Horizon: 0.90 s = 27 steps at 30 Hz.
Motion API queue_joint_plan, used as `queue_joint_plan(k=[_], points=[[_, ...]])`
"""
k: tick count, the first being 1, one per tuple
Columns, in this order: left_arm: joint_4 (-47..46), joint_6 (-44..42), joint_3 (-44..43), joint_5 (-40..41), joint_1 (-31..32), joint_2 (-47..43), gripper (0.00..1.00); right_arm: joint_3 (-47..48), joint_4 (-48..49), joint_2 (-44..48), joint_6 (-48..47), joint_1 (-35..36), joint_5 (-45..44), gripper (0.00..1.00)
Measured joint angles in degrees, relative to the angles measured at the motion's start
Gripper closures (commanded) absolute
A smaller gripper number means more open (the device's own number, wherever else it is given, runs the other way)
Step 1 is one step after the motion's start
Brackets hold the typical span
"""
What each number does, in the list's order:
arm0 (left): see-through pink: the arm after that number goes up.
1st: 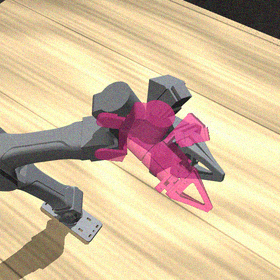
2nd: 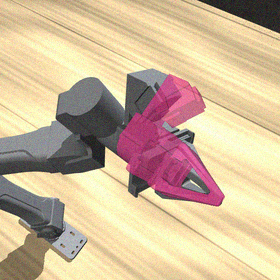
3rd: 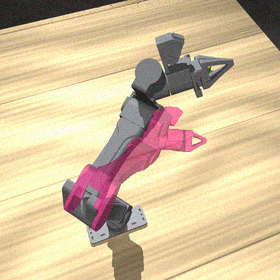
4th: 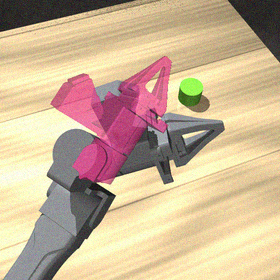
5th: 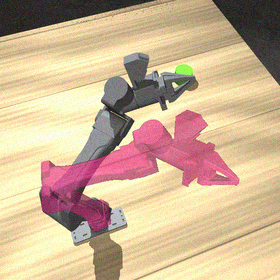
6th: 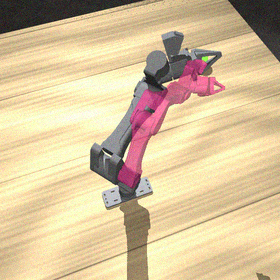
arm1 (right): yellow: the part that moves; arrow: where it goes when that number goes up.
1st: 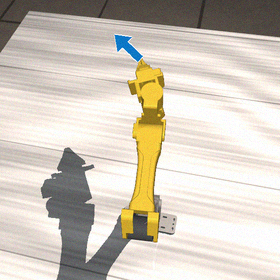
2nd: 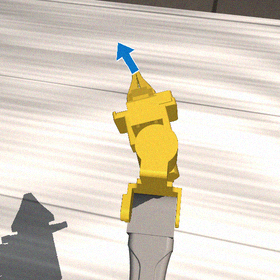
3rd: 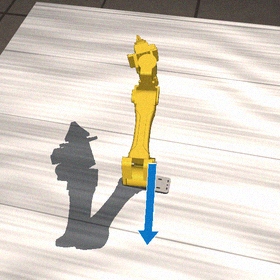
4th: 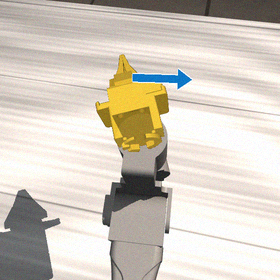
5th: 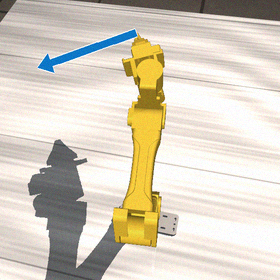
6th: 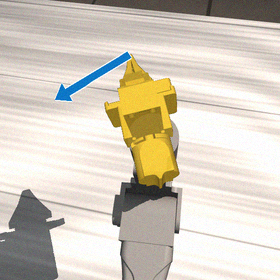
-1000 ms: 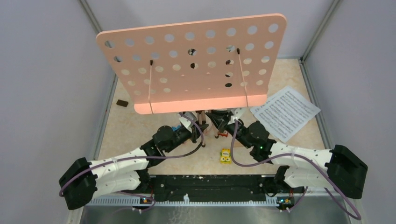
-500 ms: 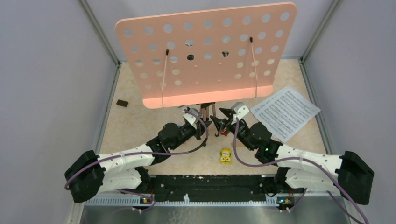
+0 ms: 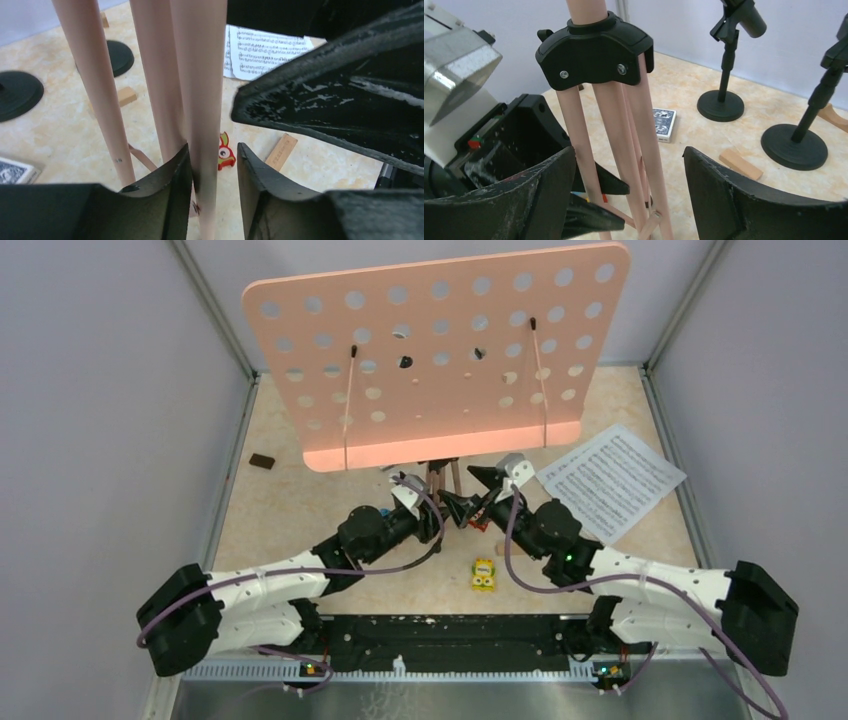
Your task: Pack up the instrument practice props
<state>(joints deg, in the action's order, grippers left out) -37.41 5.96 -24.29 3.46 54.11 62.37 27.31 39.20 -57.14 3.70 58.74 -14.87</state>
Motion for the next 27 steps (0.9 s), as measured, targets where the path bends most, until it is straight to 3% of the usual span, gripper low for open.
queue_joint_plan(k=[5,27], points=[[3.08,0.76,0.90,0.46,0.00,-1.01,0.40,2.14,1.84,-4.33,1.03,0.02,1.33,0.20],[12.00,2.27,2.14,3.56,-0.48,-8.98,0.28,9.51,4.94,-15.72,-5.86,0.02,-3.93,0.17]])
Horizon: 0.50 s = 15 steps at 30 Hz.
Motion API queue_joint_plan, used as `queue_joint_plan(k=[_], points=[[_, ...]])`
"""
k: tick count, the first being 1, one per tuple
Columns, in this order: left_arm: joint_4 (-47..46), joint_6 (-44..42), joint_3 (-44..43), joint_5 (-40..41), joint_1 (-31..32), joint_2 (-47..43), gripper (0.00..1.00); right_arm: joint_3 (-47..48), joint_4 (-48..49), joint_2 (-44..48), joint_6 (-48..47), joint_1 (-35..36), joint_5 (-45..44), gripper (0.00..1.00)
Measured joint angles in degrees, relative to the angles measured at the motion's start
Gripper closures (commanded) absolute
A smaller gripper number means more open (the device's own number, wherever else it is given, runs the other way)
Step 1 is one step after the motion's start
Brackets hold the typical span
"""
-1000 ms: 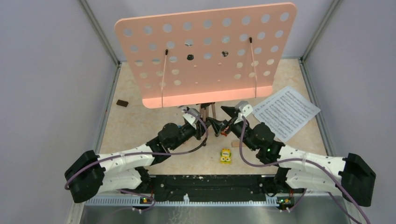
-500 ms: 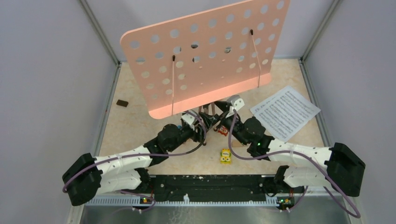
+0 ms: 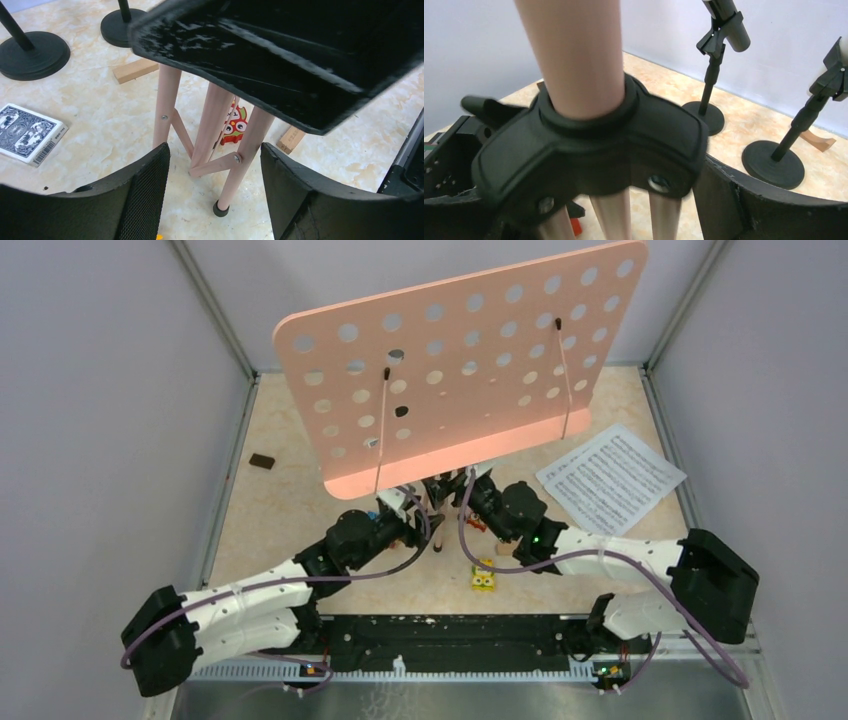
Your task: Pack up the instrument practice props
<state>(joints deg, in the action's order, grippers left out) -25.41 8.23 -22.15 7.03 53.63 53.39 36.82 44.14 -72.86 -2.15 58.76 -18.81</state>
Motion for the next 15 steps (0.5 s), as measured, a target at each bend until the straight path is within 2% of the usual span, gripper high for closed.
queue_joint_plan(k=[5,8,11,13,15], points=[[2.99,0.28,0.20,0.57,0.00,-3.17,0.28,2.19,1.75,-3.85,-0.81,-0.04,0.09,0.20],[4.68,0.81,0.22,1.18,0.00,-5.11,0.27,2.62,4.46,-6.12,-0.87,-0.04,0.04,0.30],[6.93,1.60,0.28,1.53,0.00,-7.67,0.27,3.48,6.80,-9.18,-1.16,-0.07,-0.46,0.52],[8.41,2.34,0.48,1.57,0.00,-9.77,0.26,4.04,8.02,-10.69,-1.73,-0.04,-0.48,0.79],[9.79,2.71,0.66,1.60,0.00,-11.58,0.24,4.74,8.55,-11.69,-2.45,-0.07,-0.76,1.00]])
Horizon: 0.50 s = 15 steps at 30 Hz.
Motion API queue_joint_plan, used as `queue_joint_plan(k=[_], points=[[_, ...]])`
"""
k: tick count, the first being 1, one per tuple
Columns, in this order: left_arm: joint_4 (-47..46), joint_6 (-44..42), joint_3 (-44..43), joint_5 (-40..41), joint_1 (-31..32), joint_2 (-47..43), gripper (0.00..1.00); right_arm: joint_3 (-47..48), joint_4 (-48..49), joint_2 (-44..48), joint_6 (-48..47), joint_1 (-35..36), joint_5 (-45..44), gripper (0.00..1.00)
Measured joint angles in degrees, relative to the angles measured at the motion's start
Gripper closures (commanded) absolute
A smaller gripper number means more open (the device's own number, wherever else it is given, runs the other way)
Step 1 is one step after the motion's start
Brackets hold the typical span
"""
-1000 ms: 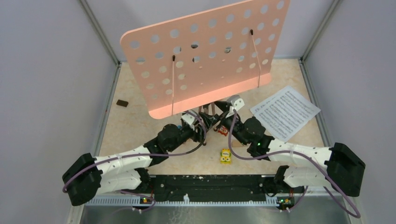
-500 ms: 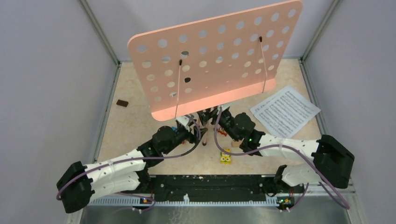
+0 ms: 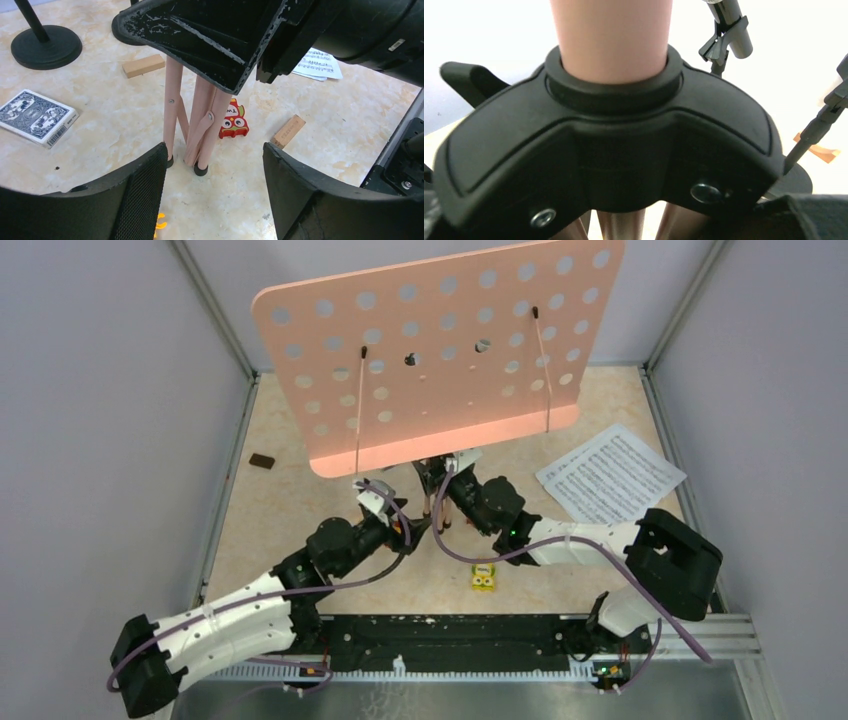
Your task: Pack up the instrument practice props
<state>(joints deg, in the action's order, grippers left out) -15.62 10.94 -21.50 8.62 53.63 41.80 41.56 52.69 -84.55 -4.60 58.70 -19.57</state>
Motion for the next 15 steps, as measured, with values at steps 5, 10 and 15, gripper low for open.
queue_joint_plan(k=[5,10,15], points=[[2.29,0.24,1.36,0.37,0.00,-3.87,0.11,0.15,0.00,-0.20,-0.35,-0.22,0.09,1.00],[3.69,-0.11,2.45,2.60,0.00,-7.15,0.01,1.11,-2.67,0.07,-1.01,-0.22,2.71,1.00],[1.03,-2.71,2.60,4.31,-0.02,-11.04,0.01,5.40,-11.19,0.09,-1.33,-0.24,7.74,1.00]])
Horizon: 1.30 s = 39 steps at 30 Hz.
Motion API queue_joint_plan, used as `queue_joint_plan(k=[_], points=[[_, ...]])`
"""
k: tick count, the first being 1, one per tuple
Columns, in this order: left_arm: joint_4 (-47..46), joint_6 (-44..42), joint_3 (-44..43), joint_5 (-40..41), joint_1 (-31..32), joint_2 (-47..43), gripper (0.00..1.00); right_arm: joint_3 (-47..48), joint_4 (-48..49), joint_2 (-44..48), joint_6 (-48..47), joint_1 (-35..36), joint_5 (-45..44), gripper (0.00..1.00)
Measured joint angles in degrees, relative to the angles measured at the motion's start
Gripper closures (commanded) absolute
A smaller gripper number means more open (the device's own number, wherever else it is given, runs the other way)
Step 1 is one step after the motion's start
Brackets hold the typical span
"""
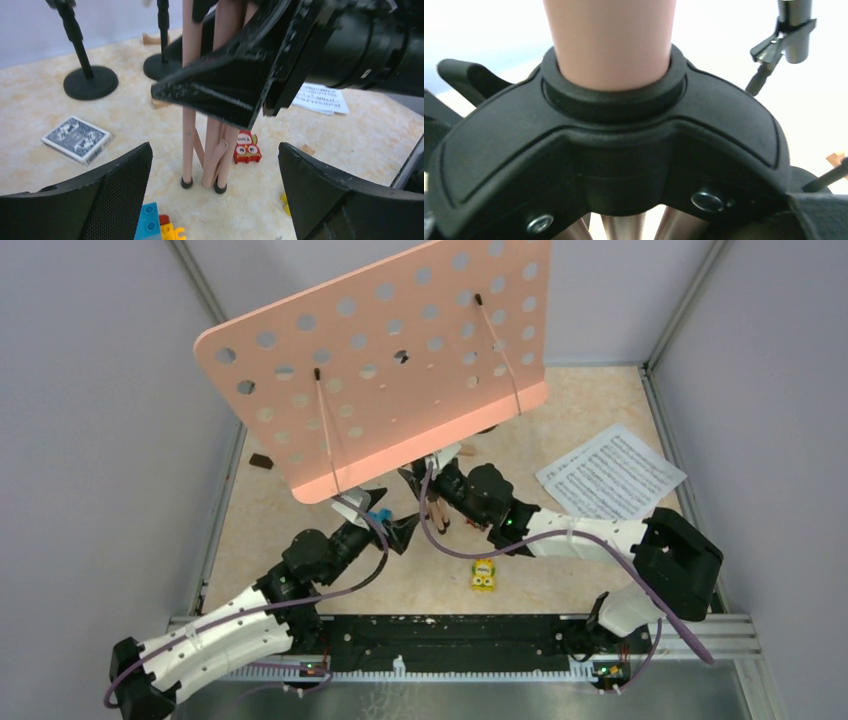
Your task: Pack up the instrument practice props
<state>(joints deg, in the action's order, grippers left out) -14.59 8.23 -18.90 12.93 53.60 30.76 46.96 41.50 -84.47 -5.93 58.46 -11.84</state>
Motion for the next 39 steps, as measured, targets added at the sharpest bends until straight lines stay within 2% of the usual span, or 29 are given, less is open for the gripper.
queue_joint_plan(k=[6,10,13,21,27,30,33,39], points=[[-2.73,-3.56,-0.35,-0.20,0.02,-4.17,0.01,6.16,-11.37,-0.61,0.15,0.04,6.14,1.00],[-6.10,-5.79,-0.70,0.70,0.02,-8.41,0.01,8.07,-13.64,-1.60,0.48,0.04,8.52,1.00],[-12.15,-8.81,-0.46,2.14,0.02,-10.01,0.01,8.39,-14.08,-1.77,2.10,0.04,10.25,1.00],[-24.37,-13.57,-0.63,2.29,0.02,-5.29,0.06,9.62,-15.43,-2.40,5.33,0.11,14.25,1.00],[-28.92,-14.67,-2.89,4.11,0.02,-0.17,0.11,9.62,-15.58,-2.43,8.22,0.28,15.72,1.00],[-27.15,-14.67,-4.02,2.60,0.02,0.09,0.12,9.62,-15.85,-2.43,8.85,0.33,15.37,1.00],[-20.52,-14.51,-4.74,-0.92,0.02,-3.26,0.15,9.42,-15.80,-2.43,9.14,0.33,13.92,1.00],[-2.01,-11.82,-4.20,-5.31,0.02,-23.47,0.26,6.47,-9.90,-2.38,9.29,0.44,10.73,1.00]])
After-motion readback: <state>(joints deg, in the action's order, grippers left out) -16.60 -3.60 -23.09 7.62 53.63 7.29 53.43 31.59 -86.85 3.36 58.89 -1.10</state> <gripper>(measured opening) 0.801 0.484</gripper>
